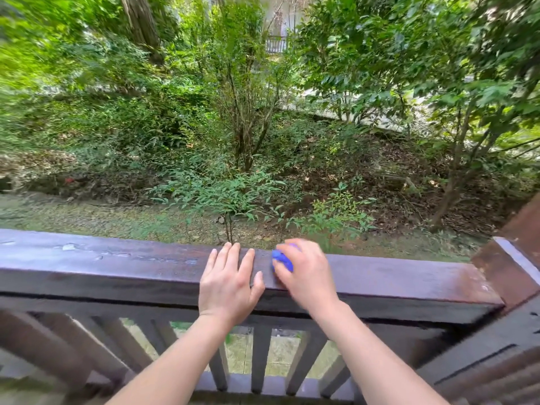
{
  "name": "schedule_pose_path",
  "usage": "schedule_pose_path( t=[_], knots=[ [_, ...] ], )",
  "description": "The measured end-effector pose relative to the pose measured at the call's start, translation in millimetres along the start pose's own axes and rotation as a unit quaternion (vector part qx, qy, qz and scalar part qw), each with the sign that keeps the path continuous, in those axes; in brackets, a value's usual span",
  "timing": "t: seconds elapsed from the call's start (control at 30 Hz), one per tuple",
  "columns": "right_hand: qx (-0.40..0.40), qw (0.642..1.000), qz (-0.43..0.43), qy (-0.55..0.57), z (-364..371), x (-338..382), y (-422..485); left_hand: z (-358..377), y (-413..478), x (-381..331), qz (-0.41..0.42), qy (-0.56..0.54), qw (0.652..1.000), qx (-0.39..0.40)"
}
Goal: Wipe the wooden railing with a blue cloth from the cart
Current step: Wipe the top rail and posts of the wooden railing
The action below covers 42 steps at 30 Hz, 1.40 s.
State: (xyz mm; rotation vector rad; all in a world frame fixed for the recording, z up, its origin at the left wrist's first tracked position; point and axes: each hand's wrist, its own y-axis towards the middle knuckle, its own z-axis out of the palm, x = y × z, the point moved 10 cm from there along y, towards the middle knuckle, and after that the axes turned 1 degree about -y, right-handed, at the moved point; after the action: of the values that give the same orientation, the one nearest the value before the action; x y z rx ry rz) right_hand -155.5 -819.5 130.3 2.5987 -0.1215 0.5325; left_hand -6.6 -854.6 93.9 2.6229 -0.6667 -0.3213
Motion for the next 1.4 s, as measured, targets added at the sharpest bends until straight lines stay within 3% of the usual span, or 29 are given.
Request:
schedule_pose_path(
  t=[0.1, 0.27, 0.4, 0.53, 0.57, 0.67, 0.73, 0.83, 0.87, 0.97, 1.0, 1.13, 1.2, 1.3, 1.33, 1.4],
  knots=[
    [0.041, 0.992, -0.119, 0.017, 11, 20, -28, 2, 0, 1, 0.007, -0.005, 1.0, 0.014],
    [0.008, 0.999, 0.037, -0.013, 2, -17, 10, -10, -3, -3, 0.025, -0.042, 0.999, 0.01],
    [0.039, 0.992, -0.121, 0.0, 23, 36, -19, -37, -10, 14, 0.039, -0.19, 0.979, -0.065],
    [-0.001, 1.0, 0.006, 0.006, 24, 16, 1, -67, -20, 76, 0.06, -0.117, 0.98, -0.147],
    [-0.006, 1.0, 0.006, -0.002, 30, 29, -1, -73, -20, 101, 0.048, -0.086, 0.983, -0.152],
    [0.009, 0.995, -0.099, -0.005, 51, 74, -15, -77, -12, 181, -0.017, -0.007, 0.994, -0.111],
    [0.014, 0.995, -0.096, -0.007, 53, 74, -8, -70, -6, 213, -0.031, 0.015, 0.998, -0.06],
    [-0.038, 0.999, -0.009, 0.004, 50, 70, 2, -58, -1, 223, -0.012, 0.03, 0.999, -0.039],
    [-0.042, 0.999, -0.023, 0.003, 54, 82, -2, -56, -1, 224, -0.01, 0.029, 0.999, -0.039],
    [0.002, 0.985, -0.17, -0.016, 69, 114, -22, -54, -2, 230, -0.014, 0.023, 0.998, -0.058],
    [0.007, 0.985, -0.17, -0.028, 66, 106, -20, -53, -2, 231, -0.014, 0.023, 0.998, -0.064],
    [-0.044, 0.998, 0.038, -0.026, 51, 64, 14, -52, -2, 231, -0.013, 0.027, 0.998, -0.062],
    [-0.034, 0.999, 0.002, -0.012, 72, 107, 12, -52, -1, 229, -0.009, 0.028, 0.998, -0.056],
    [0.033, 0.987, -0.156, 0.01, 100, 164, -12, -53, -2, 231, -0.014, 0.019, 0.999, -0.047],
    [0.04, 0.986, -0.16, 0.007, 97, 158, -10, -52, -2, 232, -0.014, 0.017, 0.999, -0.043],
    [0.028, 0.998, -0.061, 0.004, 82, 122, 10, -52, -1, 232, -0.014, 0.013, 0.999, -0.035]
  ],
)
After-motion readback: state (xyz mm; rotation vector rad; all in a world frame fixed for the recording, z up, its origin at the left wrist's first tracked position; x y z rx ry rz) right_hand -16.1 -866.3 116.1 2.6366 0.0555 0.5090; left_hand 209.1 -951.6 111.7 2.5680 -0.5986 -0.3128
